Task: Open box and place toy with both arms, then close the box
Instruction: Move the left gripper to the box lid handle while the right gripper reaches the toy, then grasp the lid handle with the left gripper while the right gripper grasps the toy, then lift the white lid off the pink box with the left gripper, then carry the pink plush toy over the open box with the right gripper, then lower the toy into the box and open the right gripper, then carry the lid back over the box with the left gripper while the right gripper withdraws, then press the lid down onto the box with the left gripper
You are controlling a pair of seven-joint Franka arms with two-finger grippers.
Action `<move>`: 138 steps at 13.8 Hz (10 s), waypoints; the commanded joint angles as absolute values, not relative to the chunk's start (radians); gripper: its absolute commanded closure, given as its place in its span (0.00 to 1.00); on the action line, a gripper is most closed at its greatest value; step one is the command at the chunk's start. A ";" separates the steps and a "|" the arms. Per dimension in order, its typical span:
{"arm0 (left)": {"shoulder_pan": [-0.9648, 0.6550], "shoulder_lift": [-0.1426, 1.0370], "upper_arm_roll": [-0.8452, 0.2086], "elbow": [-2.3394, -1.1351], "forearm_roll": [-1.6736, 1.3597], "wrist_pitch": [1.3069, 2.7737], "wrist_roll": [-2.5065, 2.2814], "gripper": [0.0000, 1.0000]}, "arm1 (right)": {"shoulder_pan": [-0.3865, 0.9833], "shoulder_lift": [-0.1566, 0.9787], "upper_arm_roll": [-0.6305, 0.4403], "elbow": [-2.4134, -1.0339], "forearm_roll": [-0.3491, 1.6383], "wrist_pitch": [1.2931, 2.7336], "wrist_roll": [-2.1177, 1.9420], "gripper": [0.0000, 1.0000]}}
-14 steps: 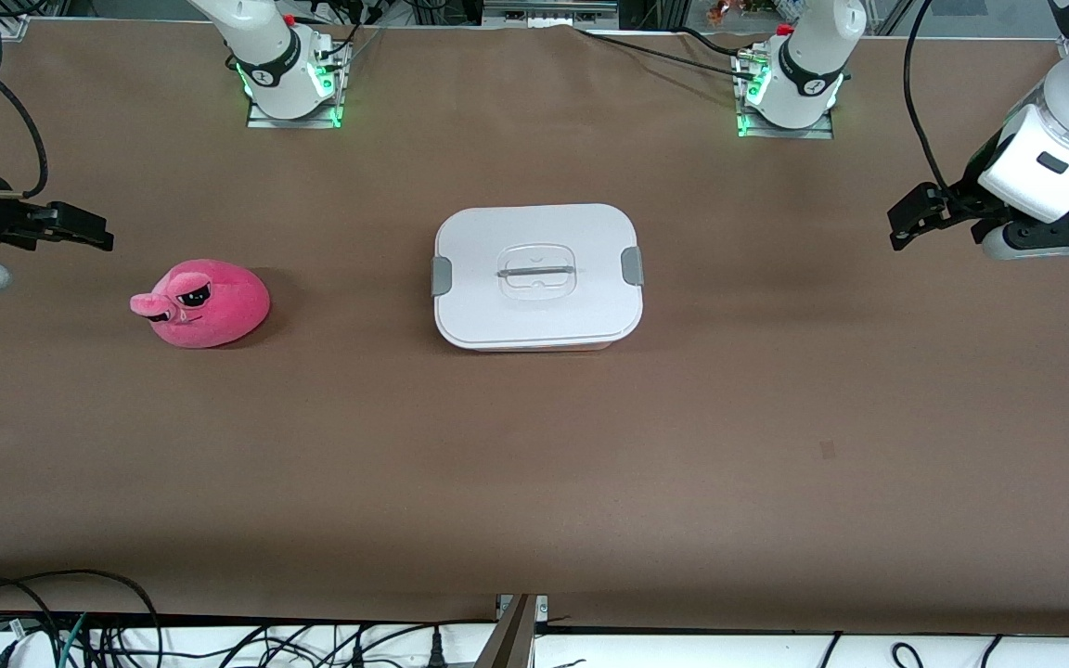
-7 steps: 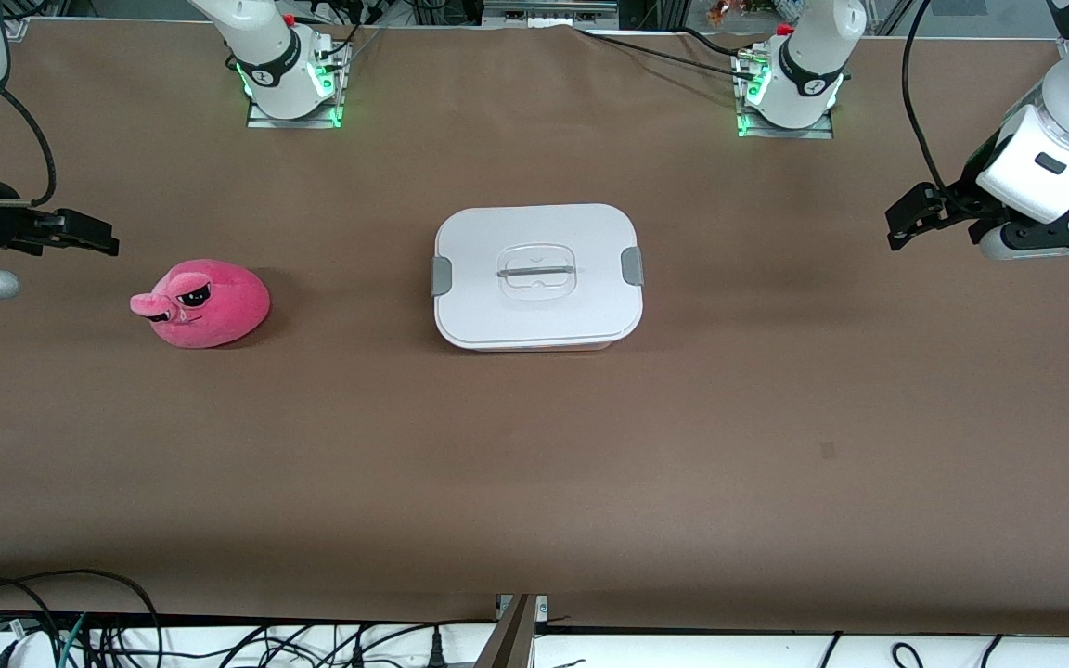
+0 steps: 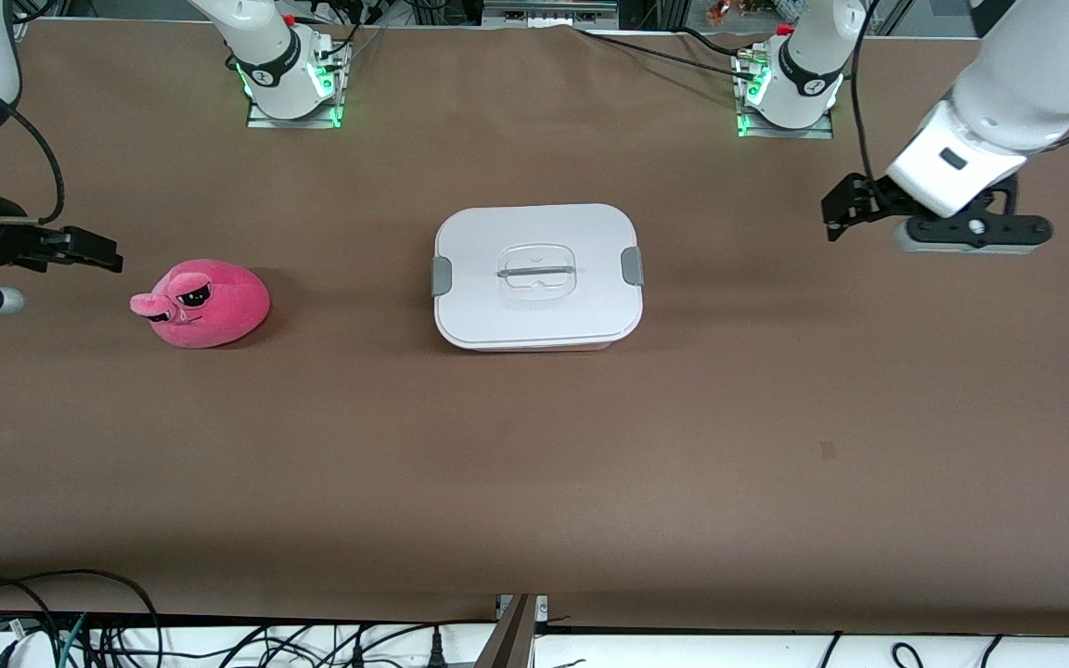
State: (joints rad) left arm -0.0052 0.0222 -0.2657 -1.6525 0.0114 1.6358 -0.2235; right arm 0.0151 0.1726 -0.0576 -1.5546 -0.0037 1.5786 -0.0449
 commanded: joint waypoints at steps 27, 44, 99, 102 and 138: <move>-0.558 0.618 -0.310 -1.410 0.118 1.953 0.577 1.00 | -0.005 0.196 -0.119 -1.919 -0.060 1.704 -0.468 0.00; -0.353 0.465 -0.334 -1.275 0.023 1.476 0.619 1.00 | 0.011 0.270 -0.084 -2.074 -0.041 2.181 -0.451 1.00; 0.081 0.523 -0.333 -1.258 0.062 1.318 1.356 1.00 | 0.223 0.439 0.199 -1.074 -0.128 1.414 0.192 0.00; -0.045 0.523 -0.333 -1.247 0.034 1.327 1.350 1.00 | 0.060 0.448 0.201 -1.080 -0.071 1.413 0.190 0.00; -0.528 0.678 -0.327 -1.305 0.063 1.802 0.796 1.00 | -0.002 0.109 0.038 -1.603 -0.032 1.591 0.135 0.00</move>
State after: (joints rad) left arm -0.5273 0.7036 -0.3299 -1.2648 0.0420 1.8125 0.8048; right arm -0.0005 0.0912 0.0390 -1.6320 -0.0400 1.6028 0.1409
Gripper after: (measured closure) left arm 0.930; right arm 0.000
